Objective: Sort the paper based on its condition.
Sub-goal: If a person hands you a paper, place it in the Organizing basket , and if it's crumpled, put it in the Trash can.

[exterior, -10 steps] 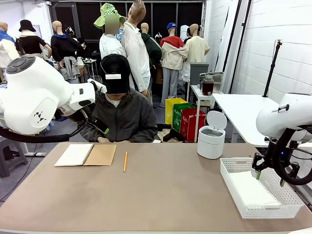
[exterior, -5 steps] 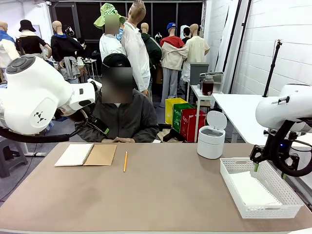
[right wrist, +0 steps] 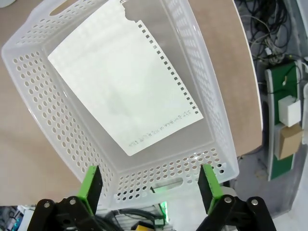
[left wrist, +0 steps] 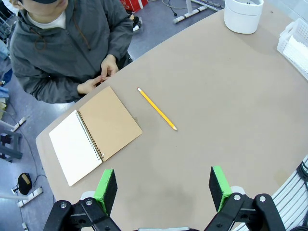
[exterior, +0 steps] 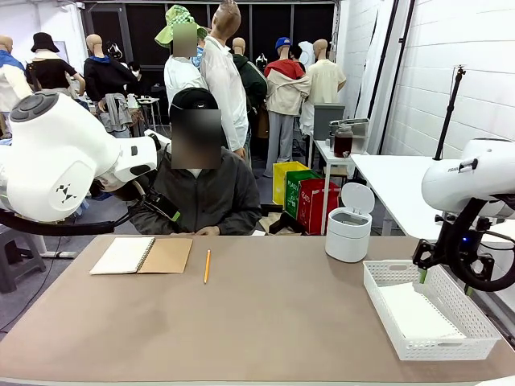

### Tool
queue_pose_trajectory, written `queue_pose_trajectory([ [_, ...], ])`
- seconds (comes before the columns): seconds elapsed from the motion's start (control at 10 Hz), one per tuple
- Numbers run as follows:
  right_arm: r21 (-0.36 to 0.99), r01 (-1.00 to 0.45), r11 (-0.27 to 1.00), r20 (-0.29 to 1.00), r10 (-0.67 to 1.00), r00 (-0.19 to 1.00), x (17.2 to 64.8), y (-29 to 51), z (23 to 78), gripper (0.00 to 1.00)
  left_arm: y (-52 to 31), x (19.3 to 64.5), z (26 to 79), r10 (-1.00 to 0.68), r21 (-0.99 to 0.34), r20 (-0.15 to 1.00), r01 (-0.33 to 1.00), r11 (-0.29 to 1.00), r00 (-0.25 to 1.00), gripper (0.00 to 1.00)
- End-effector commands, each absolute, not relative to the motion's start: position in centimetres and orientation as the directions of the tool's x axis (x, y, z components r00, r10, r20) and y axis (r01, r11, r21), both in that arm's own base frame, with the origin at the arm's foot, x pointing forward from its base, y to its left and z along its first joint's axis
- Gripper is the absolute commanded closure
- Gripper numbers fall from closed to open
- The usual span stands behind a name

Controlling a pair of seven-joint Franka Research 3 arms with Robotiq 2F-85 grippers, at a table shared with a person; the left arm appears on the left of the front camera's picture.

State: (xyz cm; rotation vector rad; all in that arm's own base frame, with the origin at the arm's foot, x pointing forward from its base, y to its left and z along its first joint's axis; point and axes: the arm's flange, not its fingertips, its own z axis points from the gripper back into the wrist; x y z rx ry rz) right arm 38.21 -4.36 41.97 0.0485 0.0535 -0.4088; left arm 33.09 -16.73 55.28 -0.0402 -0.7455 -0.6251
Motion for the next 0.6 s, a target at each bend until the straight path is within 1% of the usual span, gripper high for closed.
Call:
queue_pose_trajectory([
  [0.0, 0.038, 0.398, 0.916, -0.059, -0.396, 0.916, 38.20, -4.45, 41.97, 0.00, -16.65, 33.08, 55.20, -0.516, 0.182, 0.645, 0.541, 0.821, 0.565, 0.00],
  [0.5, 0.038, 0.398, 0.916, -0.059, -0.396, 0.916, 38.20, -4.45, 41.97, 0.00, -16.65, 33.08, 55.20, -0.516, 0.182, 0.645, 0.541, 0.821, 0.565, 0.00],
])
